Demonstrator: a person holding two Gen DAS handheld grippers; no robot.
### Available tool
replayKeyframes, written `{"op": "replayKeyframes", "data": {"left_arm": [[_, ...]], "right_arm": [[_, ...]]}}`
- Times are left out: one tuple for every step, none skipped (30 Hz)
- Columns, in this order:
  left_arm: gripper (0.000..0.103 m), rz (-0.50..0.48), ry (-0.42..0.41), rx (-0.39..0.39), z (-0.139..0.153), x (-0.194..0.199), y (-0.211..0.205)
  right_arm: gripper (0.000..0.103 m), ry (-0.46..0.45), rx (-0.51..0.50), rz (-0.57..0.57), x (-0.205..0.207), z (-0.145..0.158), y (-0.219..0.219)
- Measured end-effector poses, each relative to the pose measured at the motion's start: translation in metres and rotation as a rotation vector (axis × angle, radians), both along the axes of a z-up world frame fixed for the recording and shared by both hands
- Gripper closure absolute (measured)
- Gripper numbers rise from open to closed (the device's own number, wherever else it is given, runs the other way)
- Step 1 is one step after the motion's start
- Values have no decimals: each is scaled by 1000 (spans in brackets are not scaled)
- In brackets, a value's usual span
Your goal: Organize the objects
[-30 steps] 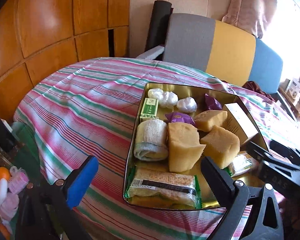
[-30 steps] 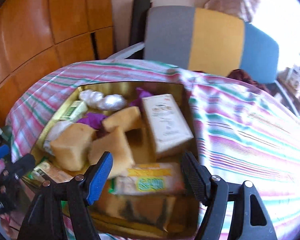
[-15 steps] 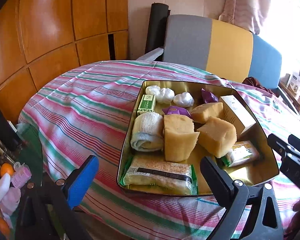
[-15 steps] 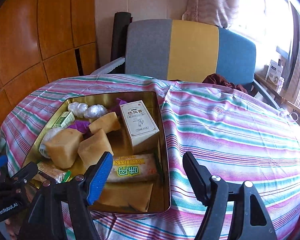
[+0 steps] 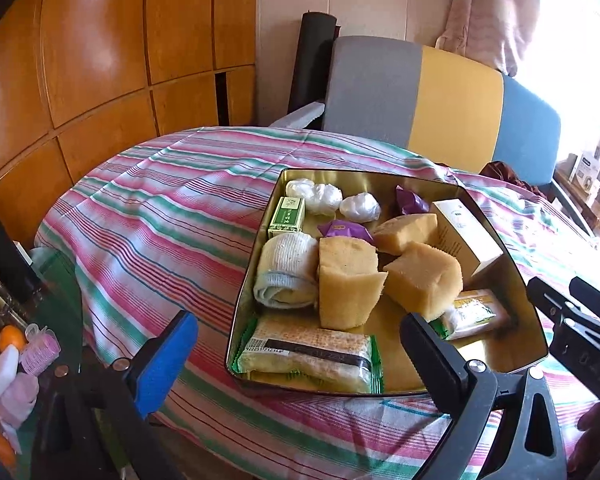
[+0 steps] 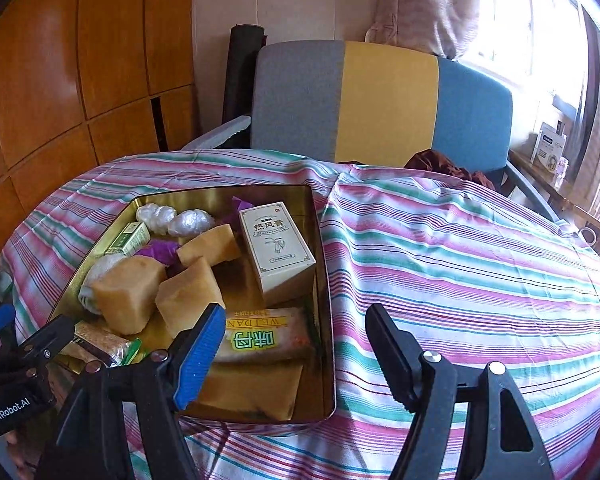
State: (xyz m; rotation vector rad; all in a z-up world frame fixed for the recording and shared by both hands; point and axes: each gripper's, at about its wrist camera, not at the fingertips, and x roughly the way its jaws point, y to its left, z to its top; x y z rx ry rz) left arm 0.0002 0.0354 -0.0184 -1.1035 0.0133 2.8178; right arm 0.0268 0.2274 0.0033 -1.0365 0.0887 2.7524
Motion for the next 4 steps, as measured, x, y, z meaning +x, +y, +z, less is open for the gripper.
{"op": "replayKeyframes", "data": {"left_arm": [[1, 2, -2, 2, 0, 0, 0], [1, 5, -4, 3, 0, -1, 0], [1, 8, -4, 3, 0, -1, -1], [1, 8, -2, 0, 0, -1, 0]], "right_arm": [[29, -1, 0, 3, 0, 0, -1], [29, -2, 1, 6, -1, -1, -2], [29, -3, 1, 9, -1, -1, -3], [29, -4, 1, 10, -1, -1, -3]]}}
